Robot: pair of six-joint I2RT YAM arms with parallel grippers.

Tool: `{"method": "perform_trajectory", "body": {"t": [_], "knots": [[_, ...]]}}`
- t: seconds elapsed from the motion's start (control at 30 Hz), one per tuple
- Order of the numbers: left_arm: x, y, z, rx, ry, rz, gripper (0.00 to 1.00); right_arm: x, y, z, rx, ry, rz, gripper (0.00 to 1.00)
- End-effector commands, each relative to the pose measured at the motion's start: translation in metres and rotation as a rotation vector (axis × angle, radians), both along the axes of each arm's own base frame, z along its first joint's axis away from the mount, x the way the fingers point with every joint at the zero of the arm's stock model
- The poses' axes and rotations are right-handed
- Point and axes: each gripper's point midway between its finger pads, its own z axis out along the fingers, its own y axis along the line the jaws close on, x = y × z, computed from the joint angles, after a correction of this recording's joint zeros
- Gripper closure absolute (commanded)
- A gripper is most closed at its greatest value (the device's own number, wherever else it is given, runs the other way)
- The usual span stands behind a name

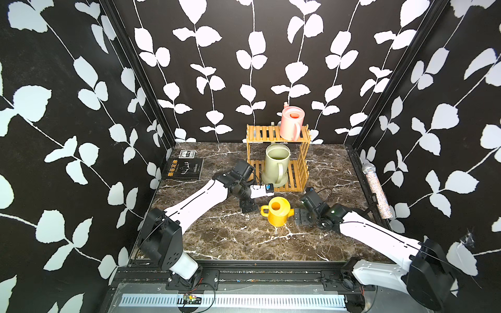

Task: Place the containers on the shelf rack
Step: Pick up the spray bottle from the center of the board.

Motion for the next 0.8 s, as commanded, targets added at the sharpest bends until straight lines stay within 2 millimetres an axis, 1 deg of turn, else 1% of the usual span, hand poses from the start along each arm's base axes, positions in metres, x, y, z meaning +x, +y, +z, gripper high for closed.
{"method": "perform_trajectory", "body": {"t": [0.0, 0.1, 0.2, 0.27, 0.3, 0.33, 0.5, 0.6, 0.7, 0.77], "knots": [[0.005, -0.009, -0.004, -0.023, -0.033, 0.050, 0.11, 0.008, 0.004, 0.007, 0.018, -0.023, 0.008, 0.01], [0.001, -0.011, -0.015, -0.026, -0.020, 0.051, 0.12, 0.007, 0.004, 0.009, 0.026, -0.028, 0.013, 0.01], [0.001, -0.012, -0.023, -0.028, -0.012, 0.057, 0.12, 0.003, 0.001, 0.009, 0.028, -0.025, 0.005, 0.01], [0.003, -0.014, -0.025, -0.031, -0.006, 0.060, 0.15, -0.001, -0.001, 0.011, 0.036, -0.025, 0.002, 0.01], [-0.004, -0.022, -0.026, -0.033, -0.003, 0.034, 0.16, -0.002, -0.002, 0.013, 0.040, -0.029, 0.000, 0.01], [-0.005, -0.024, -0.027, -0.035, -0.001, 0.027, 0.18, -0.003, -0.003, 0.015, 0.042, -0.035, 0.002, 0.01], [-0.007, -0.031, -0.036, -0.035, 0.013, 0.025, 0.25, -0.010, -0.015, 0.024, 0.038, -0.064, -0.010, 0.01], [-0.011, -0.035, -0.038, -0.045, 0.026, 0.016, 0.31, -0.013, -0.020, 0.028, 0.048, -0.082, -0.017, 0.01], [-0.012, -0.036, -0.042, -0.042, 0.034, 0.017, 0.39, -0.015, -0.026, 0.032, 0.040, -0.094, -0.029, 0.01], [-0.013, -0.037, -0.041, -0.043, 0.039, 0.019, 0.46, -0.015, -0.031, 0.036, 0.037, -0.103, -0.036, 0.01]]}}
